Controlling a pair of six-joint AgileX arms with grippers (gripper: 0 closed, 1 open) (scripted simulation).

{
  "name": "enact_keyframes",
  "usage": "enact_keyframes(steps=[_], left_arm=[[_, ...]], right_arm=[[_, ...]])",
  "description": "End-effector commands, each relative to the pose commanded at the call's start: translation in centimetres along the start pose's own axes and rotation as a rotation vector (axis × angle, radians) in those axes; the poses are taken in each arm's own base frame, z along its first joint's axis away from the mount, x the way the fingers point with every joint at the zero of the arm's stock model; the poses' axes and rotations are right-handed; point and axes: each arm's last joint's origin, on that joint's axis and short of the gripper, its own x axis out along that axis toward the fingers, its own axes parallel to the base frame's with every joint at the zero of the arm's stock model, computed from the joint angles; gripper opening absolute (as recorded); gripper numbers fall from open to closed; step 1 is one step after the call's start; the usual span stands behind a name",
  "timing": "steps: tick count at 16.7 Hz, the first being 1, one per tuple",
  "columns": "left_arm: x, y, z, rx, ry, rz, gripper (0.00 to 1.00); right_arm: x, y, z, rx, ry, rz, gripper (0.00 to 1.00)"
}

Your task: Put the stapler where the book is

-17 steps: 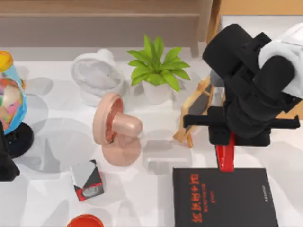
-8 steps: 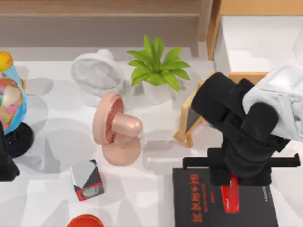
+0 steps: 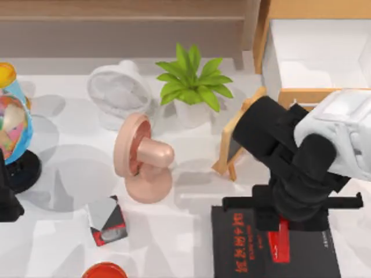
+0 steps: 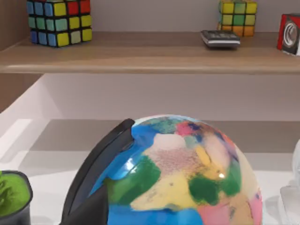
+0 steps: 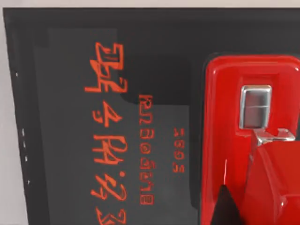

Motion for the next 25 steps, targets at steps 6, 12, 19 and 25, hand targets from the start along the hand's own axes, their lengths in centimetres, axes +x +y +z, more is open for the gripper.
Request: enact_keyframes(steps=[6, 12, 19, 25], left_arm=[[0.0, 0.0, 0.0, 0.0, 0.0, 0.0, 1.0], [0.0, 0.0, 0.0, 0.0, 0.0, 0.0, 1.0], [0.0, 0.0, 0.0, 0.0, 0.0, 0.0, 1.0], [0.0, 0.0, 0.0, 0.0, 0.0, 0.0, 1.0]], right_arm=[[1.6, 0.0, -0.1, -0.003, 0.001, -0.001, 0.0], [1.6, 0.0, -0.1, -0.003, 0.001, -0.001, 0.3], [1.6, 0.0, -0.1, -0.003, 0.001, -0.001, 0.83], [1.6, 0.0, -0.1, -0.003, 0.001, -0.001, 1.0]])
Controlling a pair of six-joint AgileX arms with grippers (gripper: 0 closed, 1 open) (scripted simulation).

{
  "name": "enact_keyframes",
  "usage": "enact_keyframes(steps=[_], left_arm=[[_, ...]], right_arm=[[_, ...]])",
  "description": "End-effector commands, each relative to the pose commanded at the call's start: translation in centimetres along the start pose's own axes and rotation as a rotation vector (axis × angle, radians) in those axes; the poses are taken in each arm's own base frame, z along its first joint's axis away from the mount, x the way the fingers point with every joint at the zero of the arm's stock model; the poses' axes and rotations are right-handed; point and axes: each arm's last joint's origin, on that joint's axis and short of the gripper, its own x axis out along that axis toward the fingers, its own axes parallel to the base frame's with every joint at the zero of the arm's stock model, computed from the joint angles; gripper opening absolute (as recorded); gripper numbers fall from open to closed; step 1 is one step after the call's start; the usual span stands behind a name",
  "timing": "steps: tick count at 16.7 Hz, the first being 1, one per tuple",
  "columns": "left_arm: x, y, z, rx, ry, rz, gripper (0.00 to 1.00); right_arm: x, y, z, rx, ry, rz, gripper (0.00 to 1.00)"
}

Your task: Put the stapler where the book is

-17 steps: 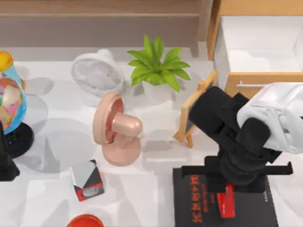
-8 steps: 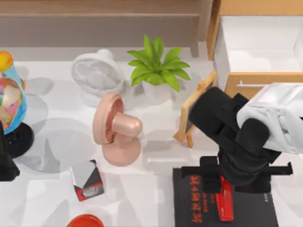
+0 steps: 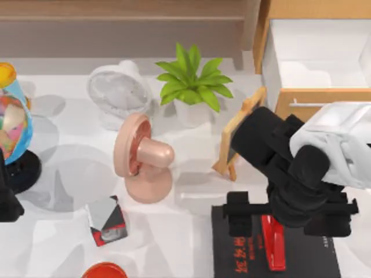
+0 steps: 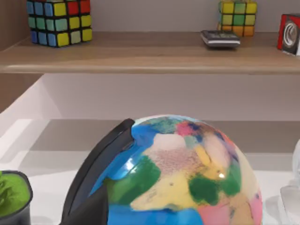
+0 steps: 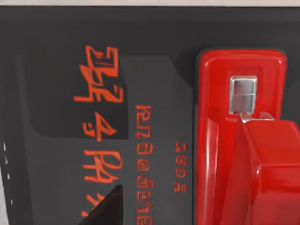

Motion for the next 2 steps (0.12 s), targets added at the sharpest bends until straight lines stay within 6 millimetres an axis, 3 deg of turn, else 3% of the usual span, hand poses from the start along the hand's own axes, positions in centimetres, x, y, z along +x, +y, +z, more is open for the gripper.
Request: enact_keyframes(steps=[2], left_arm=[[0.0, 0.0, 0.0, 0.0, 0.0, 0.0, 1.0]], right_arm=[[0.0, 0.0, 0.0, 0.0, 0.0, 0.0, 1.0]])
